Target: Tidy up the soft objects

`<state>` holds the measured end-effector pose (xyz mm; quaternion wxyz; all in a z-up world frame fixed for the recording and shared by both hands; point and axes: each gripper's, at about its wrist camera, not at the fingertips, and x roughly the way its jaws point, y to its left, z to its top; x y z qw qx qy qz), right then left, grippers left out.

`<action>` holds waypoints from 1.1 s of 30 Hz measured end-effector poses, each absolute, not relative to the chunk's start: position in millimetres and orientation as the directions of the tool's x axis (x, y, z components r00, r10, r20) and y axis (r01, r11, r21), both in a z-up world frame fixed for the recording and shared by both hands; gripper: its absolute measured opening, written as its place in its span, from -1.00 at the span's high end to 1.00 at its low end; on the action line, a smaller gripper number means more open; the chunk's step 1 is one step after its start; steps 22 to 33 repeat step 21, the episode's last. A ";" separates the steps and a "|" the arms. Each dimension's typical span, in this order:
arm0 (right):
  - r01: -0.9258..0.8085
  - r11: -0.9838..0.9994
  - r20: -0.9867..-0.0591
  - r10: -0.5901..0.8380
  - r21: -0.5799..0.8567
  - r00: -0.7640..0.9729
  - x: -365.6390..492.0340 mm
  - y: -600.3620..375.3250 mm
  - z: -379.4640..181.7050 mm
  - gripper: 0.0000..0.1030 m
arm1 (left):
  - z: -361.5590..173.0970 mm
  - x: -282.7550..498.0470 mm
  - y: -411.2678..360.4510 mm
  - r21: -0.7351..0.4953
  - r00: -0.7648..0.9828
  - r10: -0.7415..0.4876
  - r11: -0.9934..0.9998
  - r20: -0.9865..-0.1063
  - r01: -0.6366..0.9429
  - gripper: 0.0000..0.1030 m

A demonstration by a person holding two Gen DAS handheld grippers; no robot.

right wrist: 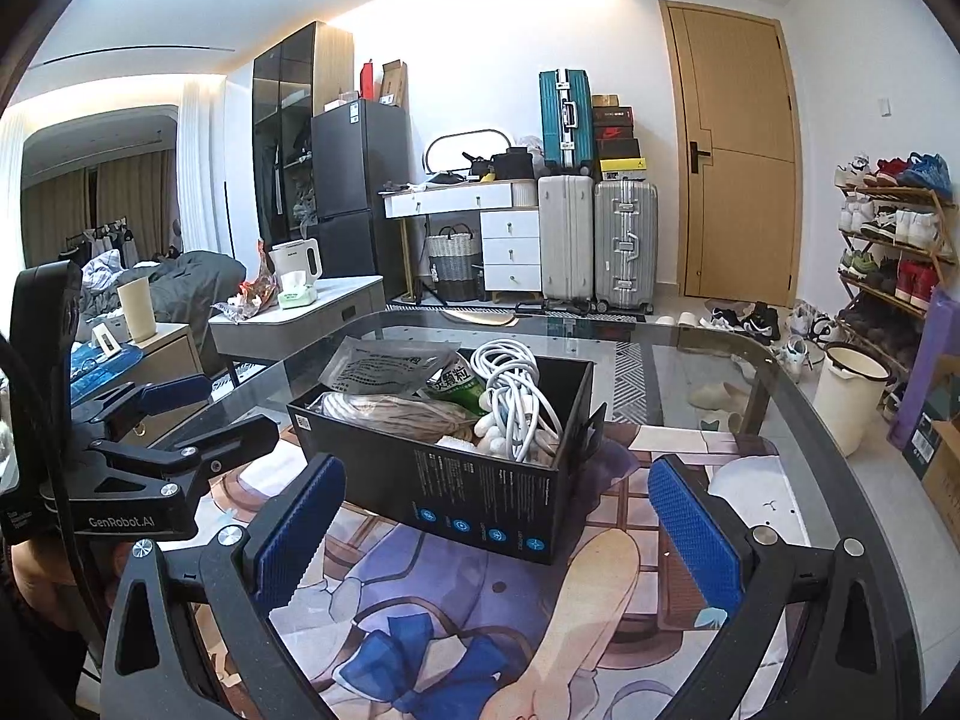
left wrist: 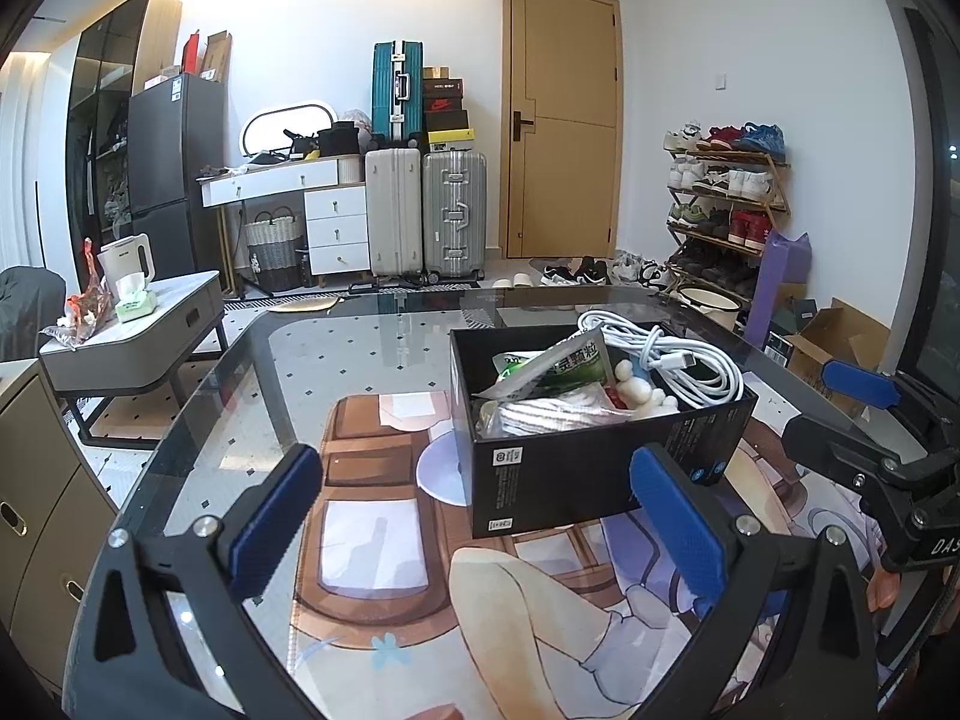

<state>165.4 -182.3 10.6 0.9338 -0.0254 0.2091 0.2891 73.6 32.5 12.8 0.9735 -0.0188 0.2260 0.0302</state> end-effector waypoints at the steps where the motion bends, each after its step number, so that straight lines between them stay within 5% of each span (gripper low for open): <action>1: -0.551 0.831 -0.405 0.530 0.074 0.745 165.4 -182.5 10.7 -0.99 | 12.8 73.7 32.4 -0.024 0.896 0.049 0.998 -0.441 -0.066 -1.00; 33: -0.553 0.830 -0.407 0.532 0.075 0.743 165.2 -181.7 9.5 -0.99 | 17.6 66.9 32.5 -0.037 0.909 0.044 0.997 -0.414 -0.065 -1.00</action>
